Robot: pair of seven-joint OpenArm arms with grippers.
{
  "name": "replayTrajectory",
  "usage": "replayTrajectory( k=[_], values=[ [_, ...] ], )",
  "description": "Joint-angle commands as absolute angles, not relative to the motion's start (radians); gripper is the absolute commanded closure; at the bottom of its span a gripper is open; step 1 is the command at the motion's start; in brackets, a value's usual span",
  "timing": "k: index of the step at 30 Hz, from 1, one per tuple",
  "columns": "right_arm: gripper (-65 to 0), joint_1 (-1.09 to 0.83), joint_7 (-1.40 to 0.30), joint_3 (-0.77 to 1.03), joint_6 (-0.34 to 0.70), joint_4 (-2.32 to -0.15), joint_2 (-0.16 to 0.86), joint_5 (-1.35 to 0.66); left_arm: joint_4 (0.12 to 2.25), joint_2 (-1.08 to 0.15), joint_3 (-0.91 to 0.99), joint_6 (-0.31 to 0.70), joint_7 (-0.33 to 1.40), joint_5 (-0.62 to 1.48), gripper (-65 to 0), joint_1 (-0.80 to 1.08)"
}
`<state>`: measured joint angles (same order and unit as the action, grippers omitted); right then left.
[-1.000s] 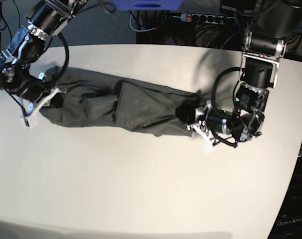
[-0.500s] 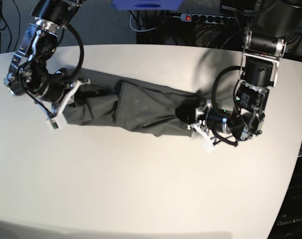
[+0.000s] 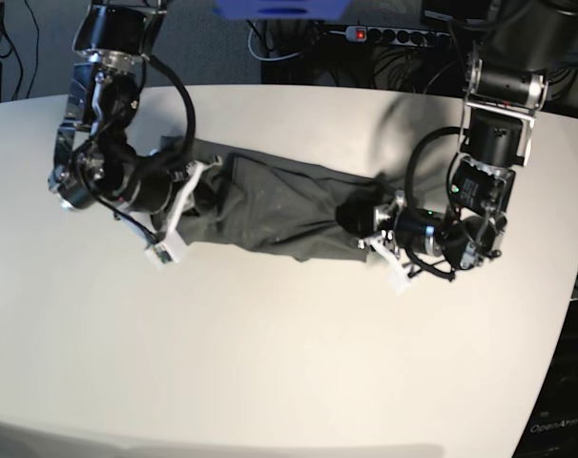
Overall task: Fold the T-shirt properly
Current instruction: 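Lift the strip end with the right gripper and fold it toward the left gripper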
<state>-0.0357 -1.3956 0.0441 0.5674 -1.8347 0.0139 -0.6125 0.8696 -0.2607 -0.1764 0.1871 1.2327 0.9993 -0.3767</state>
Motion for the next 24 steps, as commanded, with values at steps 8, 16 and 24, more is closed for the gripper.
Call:
replayTrajectory(
  k=[8, 16, 24],
  values=[
    [-0.7, 0.013, -1.396, -0.001, 0.568, -1.854, -0.05, -0.639, 0.858, -0.274, -0.189, 0.151, 1.253, 0.848, -2.0, -0.344],
    [-0.7, 0.065, -1.396, -0.119, 0.568, -1.836, -0.056, -0.636, 0.858, -0.274, -0.189, 0.151, 1.254, 0.848, -2.0, -0.341],
    [-0.7, 0.116, -1.396, -0.17, 0.568, -1.725, -0.073, -0.638, 0.858, -0.269, -0.189, 0.15, 1.254, 0.848, -2.0, -0.329]
  ],
)
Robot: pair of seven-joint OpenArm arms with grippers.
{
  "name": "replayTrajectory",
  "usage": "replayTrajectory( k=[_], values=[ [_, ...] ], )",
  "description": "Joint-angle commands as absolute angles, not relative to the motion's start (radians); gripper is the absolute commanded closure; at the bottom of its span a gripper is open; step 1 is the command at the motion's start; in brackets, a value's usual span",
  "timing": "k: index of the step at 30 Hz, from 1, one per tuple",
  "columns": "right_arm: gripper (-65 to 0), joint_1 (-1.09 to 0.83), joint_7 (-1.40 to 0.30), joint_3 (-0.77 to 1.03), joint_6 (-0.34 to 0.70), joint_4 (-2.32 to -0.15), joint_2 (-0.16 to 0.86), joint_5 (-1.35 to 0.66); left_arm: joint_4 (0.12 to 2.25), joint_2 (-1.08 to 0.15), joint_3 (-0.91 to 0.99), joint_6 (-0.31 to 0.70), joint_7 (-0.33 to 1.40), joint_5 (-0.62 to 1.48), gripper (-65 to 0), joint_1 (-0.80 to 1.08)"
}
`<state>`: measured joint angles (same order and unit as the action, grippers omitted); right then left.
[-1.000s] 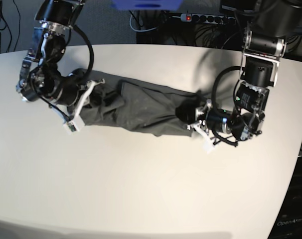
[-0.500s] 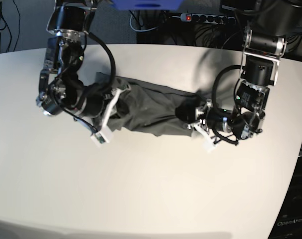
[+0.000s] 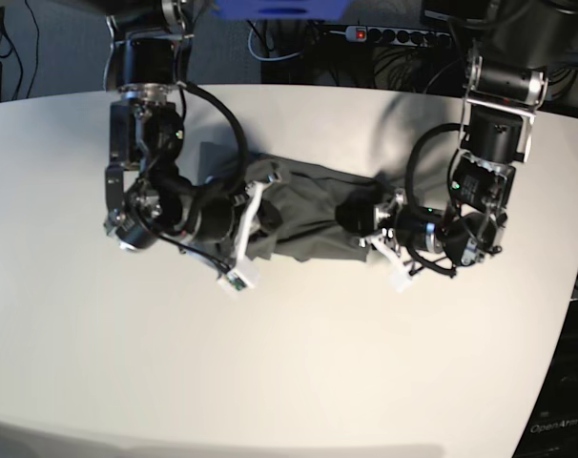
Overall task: Fold the T-shirt properly
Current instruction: 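Lift the strip end with the right gripper and fold it toward the left gripper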
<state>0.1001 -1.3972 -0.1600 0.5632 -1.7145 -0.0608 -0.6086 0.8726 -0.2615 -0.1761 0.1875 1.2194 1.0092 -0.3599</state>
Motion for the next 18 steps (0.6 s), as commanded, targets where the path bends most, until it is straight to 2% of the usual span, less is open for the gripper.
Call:
replayTrajectory(
  k=[1, 18],
  values=[
    [-0.7, 0.12, -1.396, -0.186, 0.568, -1.724, -0.074, -0.638, 0.858, -0.269, -0.189, 0.15, 1.254, 0.848, -2.0, -0.329],
    [-0.7, 0.236, -1.343, -0.42, 0.568, -1.494, -0.113, -0.638, 0.858, -0.269, -0.188, 0.15, 1.256, 0.849, -2.0, -0.314]
  ],
)
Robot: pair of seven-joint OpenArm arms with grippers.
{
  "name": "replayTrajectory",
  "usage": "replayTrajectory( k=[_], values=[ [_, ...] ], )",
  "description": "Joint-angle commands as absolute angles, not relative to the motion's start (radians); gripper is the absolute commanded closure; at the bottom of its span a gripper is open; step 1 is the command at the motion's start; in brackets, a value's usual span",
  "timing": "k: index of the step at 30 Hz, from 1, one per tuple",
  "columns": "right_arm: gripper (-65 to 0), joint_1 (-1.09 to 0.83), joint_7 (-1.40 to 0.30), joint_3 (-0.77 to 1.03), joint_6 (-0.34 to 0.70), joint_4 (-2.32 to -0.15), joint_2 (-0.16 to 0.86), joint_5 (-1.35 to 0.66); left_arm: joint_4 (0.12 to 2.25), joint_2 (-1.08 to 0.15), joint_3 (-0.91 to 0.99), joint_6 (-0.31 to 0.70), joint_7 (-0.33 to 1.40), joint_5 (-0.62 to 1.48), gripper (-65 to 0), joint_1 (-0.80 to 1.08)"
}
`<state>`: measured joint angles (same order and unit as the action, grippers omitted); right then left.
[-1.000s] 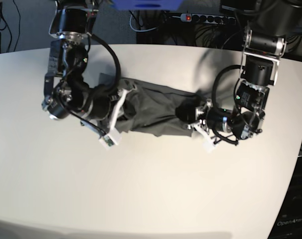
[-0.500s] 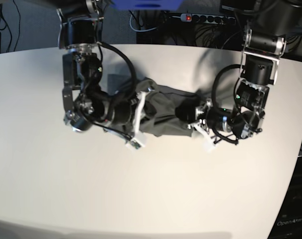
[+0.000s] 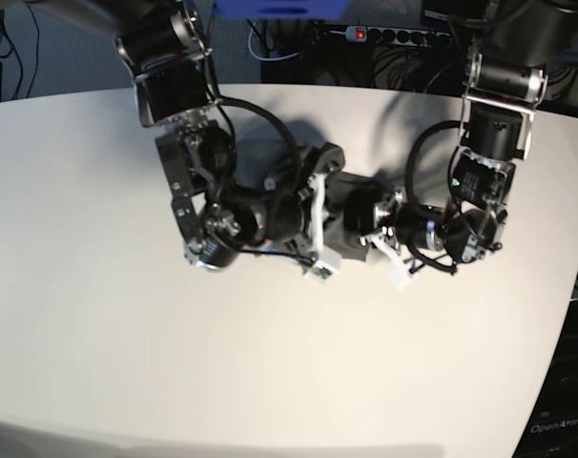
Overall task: Fold the T-shirt properly
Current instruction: 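Lift the strip end with the right gripper and fold it toward the left gripper, then release the left gripper and pull it back from the bundle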
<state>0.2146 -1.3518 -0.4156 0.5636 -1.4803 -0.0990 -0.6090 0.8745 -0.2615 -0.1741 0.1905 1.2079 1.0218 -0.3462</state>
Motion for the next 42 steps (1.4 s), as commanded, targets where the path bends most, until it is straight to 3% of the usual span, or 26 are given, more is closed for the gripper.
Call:
replayTrajectory(
  k=[1, 20, 28, 42],
  values=[
    [-0.7, 0.243, -1.343, -0.421, 0.568, -1.492, -0.117, -0.638, 0.858, -0.269, -0.186, 0.15, 1.26, 0.851, -2.0, -0.314],
    [-0.7, 0.326, -1.34, -0.421, 0.568, -1.489, -0.12, -0.639, 0.88, -0.278, -0.182, 0.154, 1.307, 0.929, -1.9, -0.306],
    [-0.7, 0.325, -1.339, -0.421, 0.568, -1.489, -0.116, -0.639, 1.096, -0.291, -0.18, 0.15, 1.379, 1.043, -1.9, -0.302],
    [-0.7, 0.325, -1.339, -0.421, 0.568, -1.489, -0.101, -0.638, 1.106, -0.332, -0.042, 0.15, 1.38, 1.066, -1.9, -0.288]
  ],
)
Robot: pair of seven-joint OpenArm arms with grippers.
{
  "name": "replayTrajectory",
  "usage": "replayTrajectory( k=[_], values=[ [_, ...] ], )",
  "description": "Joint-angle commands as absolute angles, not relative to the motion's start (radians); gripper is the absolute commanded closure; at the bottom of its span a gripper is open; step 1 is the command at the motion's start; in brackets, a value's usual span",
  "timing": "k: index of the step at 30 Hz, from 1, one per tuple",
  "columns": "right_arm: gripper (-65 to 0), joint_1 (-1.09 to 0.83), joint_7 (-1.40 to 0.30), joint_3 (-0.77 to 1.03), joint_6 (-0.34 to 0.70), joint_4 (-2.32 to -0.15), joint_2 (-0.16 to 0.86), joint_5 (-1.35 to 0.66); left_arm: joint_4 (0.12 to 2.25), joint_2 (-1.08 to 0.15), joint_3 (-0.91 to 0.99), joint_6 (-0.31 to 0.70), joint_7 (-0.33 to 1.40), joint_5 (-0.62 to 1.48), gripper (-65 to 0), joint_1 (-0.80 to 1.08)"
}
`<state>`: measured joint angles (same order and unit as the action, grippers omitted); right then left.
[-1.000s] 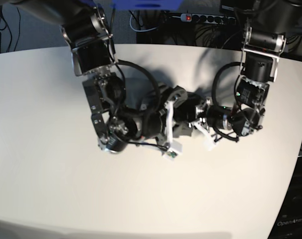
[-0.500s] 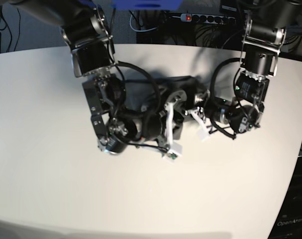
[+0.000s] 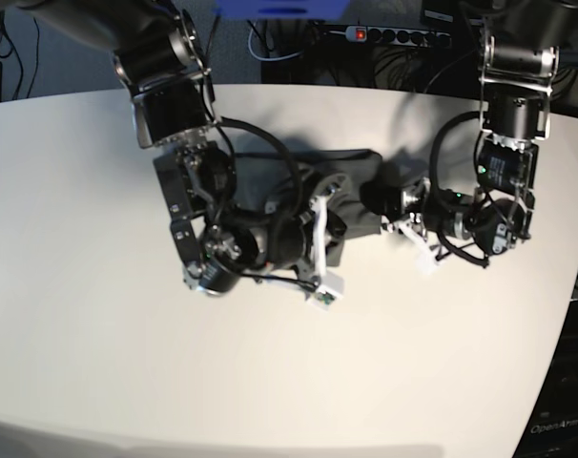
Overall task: Fold the T-shirt properly
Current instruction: 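Release the left gripper and pull it back from the bundle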
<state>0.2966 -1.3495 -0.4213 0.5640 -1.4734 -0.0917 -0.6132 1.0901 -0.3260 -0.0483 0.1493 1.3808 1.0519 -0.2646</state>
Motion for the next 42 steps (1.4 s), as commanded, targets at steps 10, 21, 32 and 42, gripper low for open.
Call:
replayTrajectory(
  k=[10, 21, 32, 42],
  values=[
    [-0.7, 0.32, -1.336, -0.423, 0.568, -1.488, -0.093, -0.636, 1.251, -0.351, 0.033, 0.15, 1.396, 1.296, -2.0, -0.289],
    [-0.7, 0.305, -1.323, -0.423, 0.568, -1.488, -0.104, -0.636, 1.267, -0.501, 0.099, 0.148, 1.396, 1.409, -2.0, -0.242],
    [-0.7, 0.308, -1.322, -0.423, 0.568, -1.486, -0.139, -0.636, 1.268, -0.544, 0.101, 0.15, 1.396, 1.34, -2.0, -0.186],
    [-0.7, 0.346, -1.213, -0.463, 0.568, -1.256, -0.154, -0.638, 1.268, -0.541, 0.101, 0.15, 1.396, 1.34, -2.0, -0.176]
  ],
)
